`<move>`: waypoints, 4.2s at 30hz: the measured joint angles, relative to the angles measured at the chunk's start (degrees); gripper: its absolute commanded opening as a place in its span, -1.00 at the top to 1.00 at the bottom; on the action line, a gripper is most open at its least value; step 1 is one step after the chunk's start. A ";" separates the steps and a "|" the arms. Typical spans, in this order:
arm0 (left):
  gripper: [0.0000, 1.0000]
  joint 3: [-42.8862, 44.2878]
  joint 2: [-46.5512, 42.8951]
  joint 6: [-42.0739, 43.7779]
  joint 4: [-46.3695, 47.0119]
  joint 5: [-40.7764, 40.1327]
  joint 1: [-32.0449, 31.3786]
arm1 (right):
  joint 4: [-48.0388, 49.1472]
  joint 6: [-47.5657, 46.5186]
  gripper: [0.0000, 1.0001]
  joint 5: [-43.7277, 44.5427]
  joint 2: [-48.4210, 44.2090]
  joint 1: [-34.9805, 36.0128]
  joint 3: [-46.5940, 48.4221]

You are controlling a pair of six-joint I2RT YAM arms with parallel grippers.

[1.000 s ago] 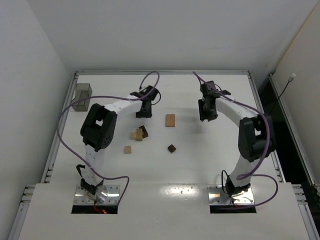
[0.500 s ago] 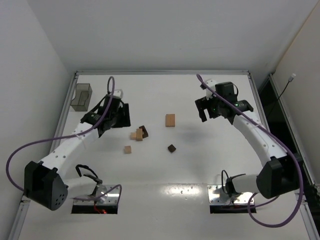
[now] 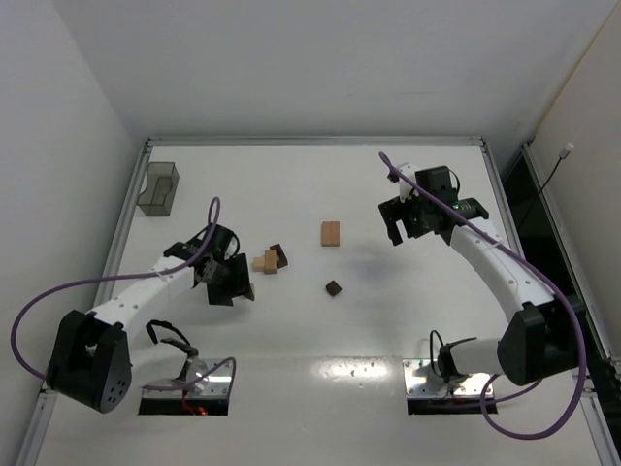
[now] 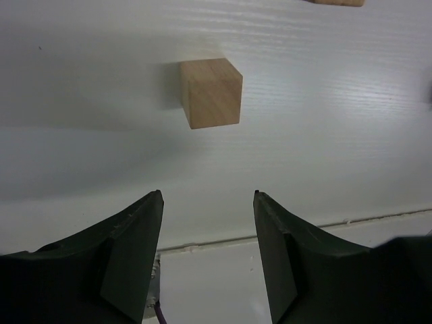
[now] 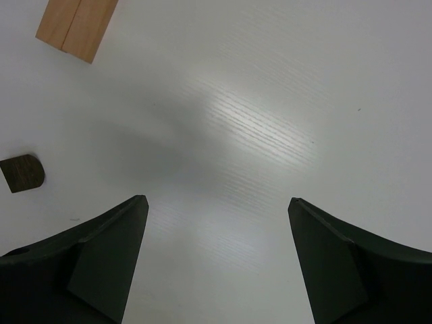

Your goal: Build the wood block tower

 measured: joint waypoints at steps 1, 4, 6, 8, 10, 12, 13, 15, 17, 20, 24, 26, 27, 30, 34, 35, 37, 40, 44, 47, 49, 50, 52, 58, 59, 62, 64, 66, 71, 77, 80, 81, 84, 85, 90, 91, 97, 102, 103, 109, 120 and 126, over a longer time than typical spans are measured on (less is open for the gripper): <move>-0.05 -0.13 0.68 -0.11 0.00 0.26 0.00 | -0.09 0.07 -0.65 0.00 0.00 0.00 -0.09; -0.05 -0.11 3.32 -0.48 1.14 0.90 0.00 | -0.13 0.28 -0.65 0.00 0.00 0.00 -0.15; -0.05 0.57 5.62 -0.44 1.46 1.09 -0.04 | -0.09 0.35 -0.65 -0.04 0.00 0.00 -0.37; -0.05 2.36 8.17 -0.42 1.60 1.01 -0.33 | -0.11 0.44 -0.65 -0.02 0.00 0.00 -0.68; -0.05 4.70 10.16 -0.31 2.01 0.57 -0.50 | -0.15 0.59 -0.65 -0.04 0.00 0.00 -0.83; -0.05 6.80 11.63 0.02 2.99 -0.02 -0.66 | -0.13 0.70 -0.65 -0.11 0.00 0.00 -0.83; -0.05 7.50 12.13 0.07 3.50 -0.28 -0.68 | -0.13 0.79 -0.65 -0.22 0.00 0.00 -0.83; -0.05 8.24 12.87 0.26 4.37 -0.96 -0.68 | -0.13 0.96 -0.65 -0.39 0.00 0.00 -0.83; -0.05 8.28 13.40 0.42 4.74 -1.60 -0.68 | -0.13 1.03 -0.65 -0.48 0.00 -0.07 -0.83; -0.02 8.28 14.19 0.68 4.63 -3.63 -0.68 | -0.13 1.18 -0.65 -0.48 0.02 -0.11 -0.83; 0.04 8.28 14.34 1.31 4.33 -5.44 -1.01 | -0.13 1.55 -0.65 -0.48 0.04 -0.11 -0.83; 0.07 8.35 14.73 1.60 4.24 -6.05 -1.38 | -0.13 1.68 -0.65 -0.48 0.04 -0.11 -0.83; 0.07 8.52 15.12 1.68 4.15 -6.21 -1.49 | -0.13 1.77 -0.65 -0.48 0.04 -0.11 -0.83; 0.07 9.60 17.09 1.97 3.87 -6.80 -2.08 | -0.13 1.90 -0.65 -0.48 0.07 -0.11 -0.83; 0.09 11.23 19.69 2.01 3.65 -7.41 -2.71 | -0.13 2.03 -0.65 -0.50 0.07 -0.11 -0.83; 0.09 11.47 20.13 2.10 3.67 -7.61 -2.82 | -0.13 2.03 -0.65 -0.50 0.07 -0.11 -0.83; 0.09 11.80 20.81 2.16 3.61 -7.80 -2.93 | -0.13 2.03 -0.65 -0.50 0.07 -0.11 -0.83; 0.09 12.00 21.40 2.16 3.61 -8.22 -2.93 | -0.13 2.03 -0.65 -0.50 0.07 -0.11 -0.83; 0.11 12.00 21.55 2.16 3.43 -8.61 -2.93 | -0.11 2.08 -0.65 -0.50 0.26 -0.11 -0.83; 0.17 12.00 21.55 2.19 3.41 -8.66 -2.93 | -0.11 2.25 -0.65 -0.50 0.46 -0.11 -0.83; 0.17 12.00 21.55 2.19 3.41 -8.68 -2.93 | -0.04 2.27 -0.65 -0.50 0.72 -0.11 -0.83; 0.17 12.00 21.57 2.19 3.41 -8.66 -2.93 | -0.07 2.29 -0.65 -0.50 0.94 -0.11 -0.83; 0.17 11.98 21.70 2.19 3.41 -8.63 -2.93 | -0.04 2.29 -0.65 -0.50 1.31 -0.11 -0.83; 0.17 11.45 21.81 2.16 3.41 -8.57 -2.93 | -0.04 2.29 -0.65 -0.50 1.95 -0.11 -0.83; 0.17 11.28 21.81 2.16 3.37 -8.55 -2.93 | -0.04 2.29 -0.65 -0.50 1.95 -0.11 -0.83; 0.23 11.10 21.86 2.14 3.21 -8.46 -2.93 | -0.04 2.32 -0.65 -0.50 1.95 -0.11 -0.83; 0.26 11.04 21.94 2.14 3.30 -8.35 -2.93 | 0.00 2.38 -0.65 -0.50 1.97 -0.11 -0.83; 0.37 10.78 22.08 2.05 3.32 -8.11 -2.93 | 0.00 2.54 -0.65 -0.50 2.14 -0.11 -0.83; 0.68 10.69 22.34 2.01 3.34 -7.56 -2.93 | 0.09 2.73 -0.65 -0.50 2.27 -0.11 -0.83; 1.00 12.15 23.39 1.90 2.58 -7.06 -3.13 | 0.15 2.84 -0.63 -0.48 3.02 -0.11 -0.83; 1.00 17.42 25.03 1.88 1.01 -7.06 -4.59 | 0.28 2.95 -0.63 -0.46 3.04 -0.11 -0.83; 1.00 19.87 25.11 1.75 0.92 -7.10 -5.35 | 0.33 3.10 -0.63 -0.46 3.04 -0.11 -0.83; 1.00 27.61 25.05 1.66 1.95 -7.41 -7.15 | 0.50 3.45 -0.63 -0.46 3.04 -0.11 -0.83; 1.00 29.81 24.92 1.66 2.60 -7.56 -7.50 | 0.52 3.56 -0.63 -0.46 3.04 -0.11 -0.83; 1.00 33.73 24.02 1.73 3.93 -7.89 -7.80 | 0.83 3.76 -0.63 -0.42 3.02 -0.11 -0.83; 1.00 33.92 24.22 1.81 3.93 -7.85 -7.80 | 0.90 3.76 -0.63 -0.42 3.02 -0.17 -0.83; 1.00 38.56 28.85 3.13 3.91 -7.02 -7.80 | 0.92 3.78 -0.63 -0.39 3.02 -1.03 -0.83; 1.00 46.66 35.80 4.55 4.13 -5.55 -7.80 | 0.92 3.82 -0.63 -0.42 3.10 -1.86 -0.83; 1.00 48.26 37.00 4.66 4.33 -5.44 -7.80 | 0.90 3.93 -0.63 -0.44 3.15 -1.99 -0.83; 1.00 56.76 43.39 4.92 4.85 -7.45 -8.59 | 0.92 4.42 -0.63 -0.48 3.82 -2.78 -0.83; 1.00 62.01 52.48 4.26 4.37 -10.29 -13.40 | 0.94 5.31 -0.63 -1.53 4.72 -3.41 -0.83; 1.00 65.13 53.86 6.23 4.13 -9.53 -14.97 | 0.92 5.33 -0.63 -1.53 4.85 -3.87 -0.83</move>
